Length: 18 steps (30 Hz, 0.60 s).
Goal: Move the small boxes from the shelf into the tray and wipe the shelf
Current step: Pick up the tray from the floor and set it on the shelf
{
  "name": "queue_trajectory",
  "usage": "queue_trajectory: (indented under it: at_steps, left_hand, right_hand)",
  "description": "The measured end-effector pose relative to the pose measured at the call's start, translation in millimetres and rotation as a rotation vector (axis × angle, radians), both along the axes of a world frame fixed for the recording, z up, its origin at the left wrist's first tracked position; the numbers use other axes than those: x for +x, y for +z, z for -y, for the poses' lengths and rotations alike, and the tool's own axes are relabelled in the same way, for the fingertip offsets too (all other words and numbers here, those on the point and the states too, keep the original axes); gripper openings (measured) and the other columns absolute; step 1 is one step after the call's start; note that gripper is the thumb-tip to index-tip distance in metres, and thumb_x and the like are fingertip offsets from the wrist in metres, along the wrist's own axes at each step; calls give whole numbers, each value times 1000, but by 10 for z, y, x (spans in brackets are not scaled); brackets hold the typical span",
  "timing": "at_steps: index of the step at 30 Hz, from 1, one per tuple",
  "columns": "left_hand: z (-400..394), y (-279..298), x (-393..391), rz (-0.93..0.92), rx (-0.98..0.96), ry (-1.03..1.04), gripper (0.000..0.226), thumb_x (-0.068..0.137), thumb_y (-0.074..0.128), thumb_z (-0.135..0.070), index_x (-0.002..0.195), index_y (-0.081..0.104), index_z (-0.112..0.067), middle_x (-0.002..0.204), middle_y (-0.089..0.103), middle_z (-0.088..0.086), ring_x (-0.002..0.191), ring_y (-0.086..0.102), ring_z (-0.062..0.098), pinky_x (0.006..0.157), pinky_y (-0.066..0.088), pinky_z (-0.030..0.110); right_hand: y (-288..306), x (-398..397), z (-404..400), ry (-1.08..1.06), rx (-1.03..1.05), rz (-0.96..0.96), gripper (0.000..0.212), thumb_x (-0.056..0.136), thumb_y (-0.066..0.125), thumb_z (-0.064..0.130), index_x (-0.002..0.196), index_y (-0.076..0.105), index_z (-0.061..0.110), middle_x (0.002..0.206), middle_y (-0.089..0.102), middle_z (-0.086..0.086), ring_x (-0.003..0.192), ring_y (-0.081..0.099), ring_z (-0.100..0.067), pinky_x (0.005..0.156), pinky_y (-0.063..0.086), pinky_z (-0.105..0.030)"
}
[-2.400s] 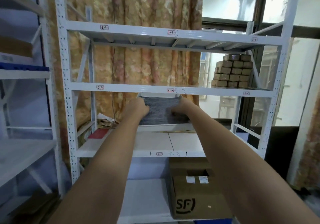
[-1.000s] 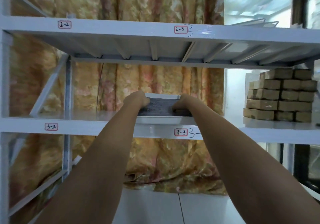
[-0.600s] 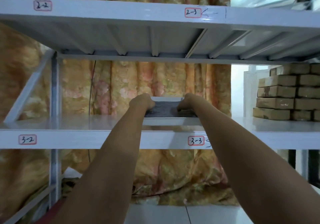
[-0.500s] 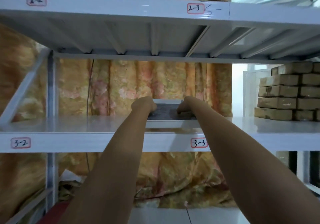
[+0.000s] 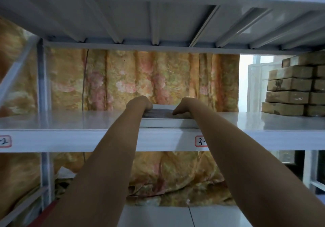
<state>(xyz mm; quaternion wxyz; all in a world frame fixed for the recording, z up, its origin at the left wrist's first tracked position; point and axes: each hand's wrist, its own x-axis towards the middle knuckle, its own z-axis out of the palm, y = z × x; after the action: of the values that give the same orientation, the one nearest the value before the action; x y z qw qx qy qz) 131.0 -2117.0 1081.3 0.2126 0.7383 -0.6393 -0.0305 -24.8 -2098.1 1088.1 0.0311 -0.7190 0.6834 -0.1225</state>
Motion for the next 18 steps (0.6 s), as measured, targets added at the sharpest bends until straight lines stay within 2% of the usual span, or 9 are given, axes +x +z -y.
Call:
queue_trajectory:
  at_steps: [2,5,6,9,10,13,15,18]
  left_hand:
    - [11,-3,-18,12,49,1,28,98,43,-20,113,55,0,119,52,15,94,50,26,80,39,34]
    - [-19,5,-42,57,111,-4,36,100,41,-21,127,52,0,111,46,12,80,50,22,79,38,33]
    - [-34,12,-42,73,127,-6,37,100,41,-21,129,50,0,114,47,11,82,52,22,79,38,33]
    - [-74,42,-27,131,129,-8,42,100,39,-23,137,44,-2,135,45,15,115,52,28,83,40,35]
    - [-82,56,-23,150,123,-7,45,101,38,-24,140,41,-2,141,42,15,120,50,28,85,40,35]
    - [-71,108,1,147,105,-10,52,101,38,-28,146,31,-3,148,34,17,117,50,29,87,42,36]
    - [-40,160,22,159,35,-11,50,102,37,-28,144,34,-1,146,37,17,121,49,31,90,42,37]
    - [-28,268,27,199,-135,-39,44,101,36,-27,131,48,2,125,52,17,111,52,31,88,42,37]
  right_hand:
    - [-20,4,15,12,19,-44,57,97,51,35,142,38,4,146,40,-13,130,43,-29,99,40,-35]
    - [-28,28,33,9,47,-80,57,97,49,36,143,37,4,147,38,-14,131,42,-30,99,40,-36]
    - [-23,40,31,7,58,-87,57,98,47,36,144,35,4,148,37,-14,131,42,-30,100,40,-36]
    - [21,51,11,3,101,-110,56,101,39,35,147,30,3,151,32,-15,135,38,-30,104,37,-37]
    - [45,48,8,-1,101,-126,55,101,38,36,146,31,4,150,34,-14,135,38,-30,104,37,-36]
    - [119,36,74,-16,36,-136,54,100,40,36,144,35,5,148,38,-13,130,44,-29,99,40,-36]
    - [164,21,133,-20,-70,-106,54,100,40,32,145,33,3,148,37,-15,130,43,-30,99,40,-36]
    - [236,-9,194,-11,-222,-78,46,99,40,28,135,44,-1,138,47,-17,122,49,-32,94,42,-35]
